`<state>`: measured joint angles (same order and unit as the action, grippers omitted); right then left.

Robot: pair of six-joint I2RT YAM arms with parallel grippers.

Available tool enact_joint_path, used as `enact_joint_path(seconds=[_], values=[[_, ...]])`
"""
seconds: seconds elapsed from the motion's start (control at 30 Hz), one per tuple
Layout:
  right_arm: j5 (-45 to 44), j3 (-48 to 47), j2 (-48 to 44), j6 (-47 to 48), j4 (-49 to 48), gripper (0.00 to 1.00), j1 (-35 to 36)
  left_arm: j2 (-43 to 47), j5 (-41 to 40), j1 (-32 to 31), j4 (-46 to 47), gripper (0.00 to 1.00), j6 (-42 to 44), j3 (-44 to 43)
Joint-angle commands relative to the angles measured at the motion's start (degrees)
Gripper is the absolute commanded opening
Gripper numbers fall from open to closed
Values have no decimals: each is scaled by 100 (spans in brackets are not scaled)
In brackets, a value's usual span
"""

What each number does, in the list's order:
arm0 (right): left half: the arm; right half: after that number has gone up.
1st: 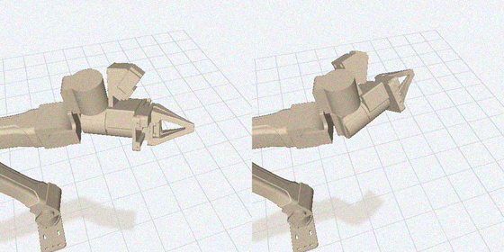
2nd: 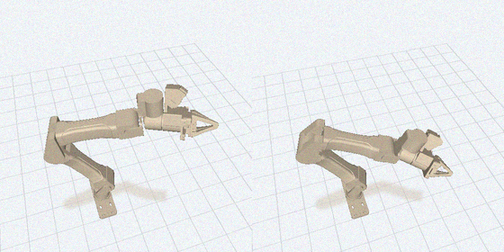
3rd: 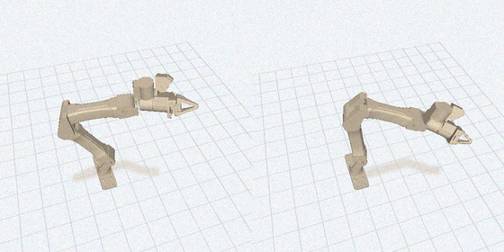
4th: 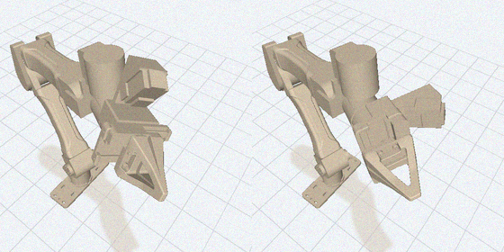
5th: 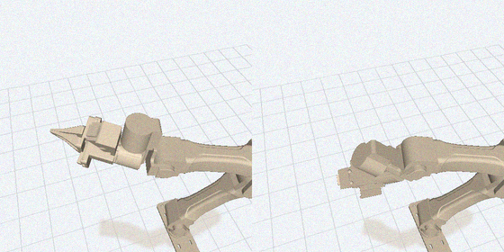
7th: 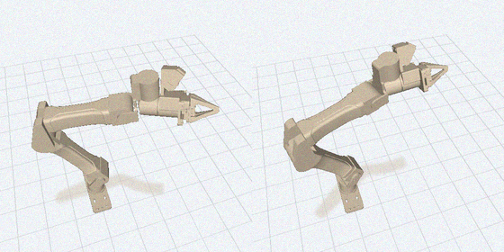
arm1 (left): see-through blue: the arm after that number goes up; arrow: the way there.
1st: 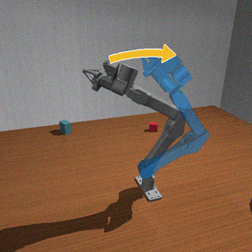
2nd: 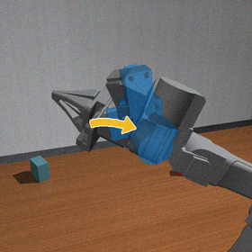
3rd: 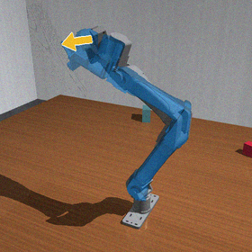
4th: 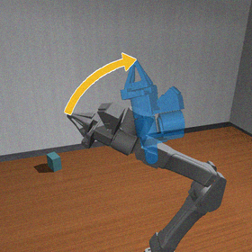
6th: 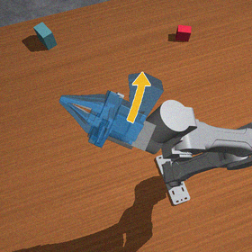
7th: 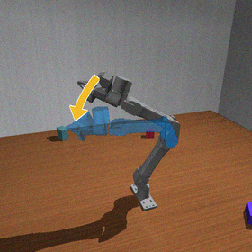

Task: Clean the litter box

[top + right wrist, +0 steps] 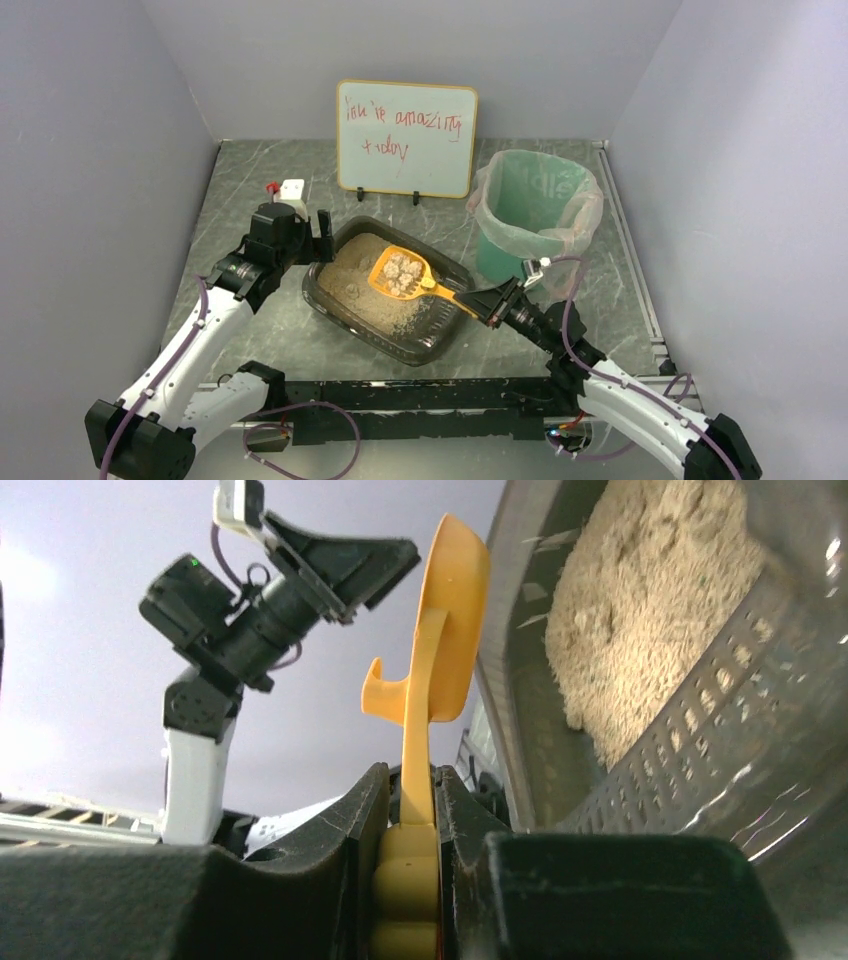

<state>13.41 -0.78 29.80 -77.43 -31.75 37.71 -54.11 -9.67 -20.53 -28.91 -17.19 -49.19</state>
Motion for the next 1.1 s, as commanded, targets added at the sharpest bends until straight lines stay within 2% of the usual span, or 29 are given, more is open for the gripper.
enact_joint_path(seconds=[0.0, 0.03, 0.07, 0.13, 0.17, 0.23, 0.27, 0.33, 0.37, 0.43, 0.5, 0.53, 0.6, 0.67, 0.7, 0.77, 0.87, 0.93, 0.97, 1.0, 1.07], values=[[-559, -58, -207, 184, 79, 0, 321, 101, 138, 23, 207, 94, 100, -20], [-450, -90, -212, 245, 64, 0, 150, 98, 137, 30, 221, 95, 102, -39], [-116, -44, -49, 102, -363, 0, 14, 83, 117, 32, 208, 94, 96, -46], [90, -34, 393, -68, -869, 0, 255, 64, 83, 32, 143, 94, 85, -40], [-197, -25, 355, 15, -687, 0, 468, 82, 104, 32, 137, 94, 84, -24], [-542, -80, 87, 231, -51, 0, 209, 118, 147, 32, 220, 94, 100, -15], [-269, -39, 133, 128, -299, 0, 23, 115, 131, 32, 222, 95, 99, -31], [208, -14, 575, -46, -970, 0, 216, 93, 79, 38, 158, 94, 78, -40], [90, 16, 603, -42, -974, 0, 356, 89, 99, 40, 140, 94, 79, -34], [-334, 1, 84, 185, -54, 0, 123, 102, 168, 36, 206, 95, 99, -17], [144, 273, 185, -188, -829, 0, -268, 83, 156, 41, 208, 94, 90, -42], [389, 206, 462, -267, -1106, 0, -171, 65, 134, 41, 190, 94, 92, -40], [80, 123, 487, -90, -780, 0, 191, 58, 159, 41, 184, 94, 92, -22], [-199, 10, 103, 102, -118, 0, -53, 48, 195, 41, 226, 94, 102, -40], [55, 58, 143, -118, -489, 0, -254, 39, 178, 41, 211, 94, 95, -53], [371, 63, 490, -218, -971, 0, -19, 53, 135, 41, 169, 94, 87, -36], [-219, 60, -1, -18, -125, 0, -105, 95, 181, 41, 227, 95, 101, -14], [166, 283, 42, -273, -662, 0, -269, 54, 171, 41, 199, 94, 94, -46], [355, 145, 271, -269, -820, 0, -126, 54, 168, 41, 181, 94, 93, -42], [323, 132, 298, -174, -683, 0, 54, 58, 182, 41, 180, 94, 93, -35], [-285, -199, -32, 259, 278, 0, 47, 81, 232, 41, 231, 95, 102, -25]])
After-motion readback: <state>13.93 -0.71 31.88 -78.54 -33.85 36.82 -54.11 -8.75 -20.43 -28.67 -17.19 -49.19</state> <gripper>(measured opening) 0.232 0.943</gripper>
